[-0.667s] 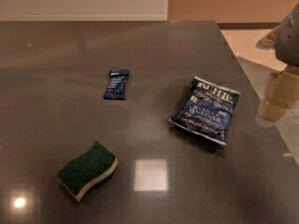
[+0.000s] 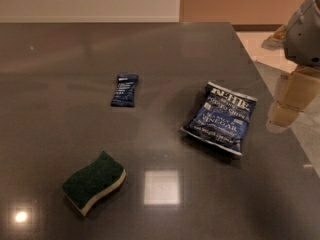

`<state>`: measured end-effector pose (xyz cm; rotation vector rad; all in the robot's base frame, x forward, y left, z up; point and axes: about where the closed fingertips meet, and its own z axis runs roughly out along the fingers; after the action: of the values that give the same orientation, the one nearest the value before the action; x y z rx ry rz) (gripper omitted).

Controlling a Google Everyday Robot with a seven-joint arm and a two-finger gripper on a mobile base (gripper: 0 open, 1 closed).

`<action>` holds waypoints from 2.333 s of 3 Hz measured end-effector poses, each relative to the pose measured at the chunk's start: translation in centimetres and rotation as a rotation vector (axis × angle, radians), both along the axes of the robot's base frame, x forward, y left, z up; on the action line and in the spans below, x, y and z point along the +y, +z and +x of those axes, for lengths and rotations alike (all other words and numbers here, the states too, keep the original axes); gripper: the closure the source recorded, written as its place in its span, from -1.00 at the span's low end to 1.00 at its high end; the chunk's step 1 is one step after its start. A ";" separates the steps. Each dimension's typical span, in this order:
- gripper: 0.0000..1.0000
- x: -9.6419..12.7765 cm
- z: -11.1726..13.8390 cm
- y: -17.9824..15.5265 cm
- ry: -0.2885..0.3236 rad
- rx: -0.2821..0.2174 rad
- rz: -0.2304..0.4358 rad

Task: Move sponge near rxbar blueberry

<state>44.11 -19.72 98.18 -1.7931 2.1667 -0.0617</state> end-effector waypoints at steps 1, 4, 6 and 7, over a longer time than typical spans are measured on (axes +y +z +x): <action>-1.00 4.0 0.2 -0.3 0.129 0.007 0.031; -1.00 15.1 -1.7 -3.8 0.493 0.047 0.094; -1.00 23.0 -5.8 -9.1 0.717 0.165 0.132; -1.00 25.7 -7.1 -10.2 0.771 0.185 0.162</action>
Offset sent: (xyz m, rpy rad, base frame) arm -0.0043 0.1241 -0.0244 0.0737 0.0352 0.4278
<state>37.05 5.94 87.96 -2.4626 1.3839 0.4569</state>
